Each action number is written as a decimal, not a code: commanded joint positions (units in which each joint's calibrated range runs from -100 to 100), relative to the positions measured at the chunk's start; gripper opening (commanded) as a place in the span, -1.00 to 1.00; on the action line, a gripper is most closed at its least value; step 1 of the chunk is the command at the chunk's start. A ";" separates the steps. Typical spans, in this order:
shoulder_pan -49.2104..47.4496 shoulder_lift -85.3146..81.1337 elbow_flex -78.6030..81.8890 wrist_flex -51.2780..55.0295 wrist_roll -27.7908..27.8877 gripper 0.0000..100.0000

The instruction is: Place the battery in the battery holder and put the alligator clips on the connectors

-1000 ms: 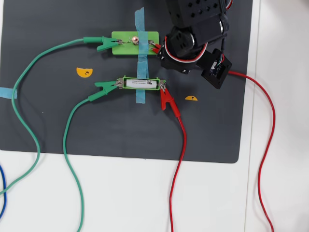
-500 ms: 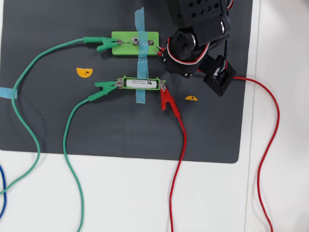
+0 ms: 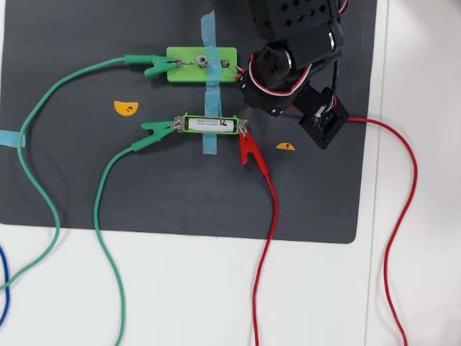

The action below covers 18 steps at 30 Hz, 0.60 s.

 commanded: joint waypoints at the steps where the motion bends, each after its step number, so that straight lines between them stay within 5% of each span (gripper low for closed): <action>1: 0.98 -1.35 -0.39 -0.41 -0.66 -0.98; 18: 5.63 -0.75 -0.39 -0.24 -0.66 -0.98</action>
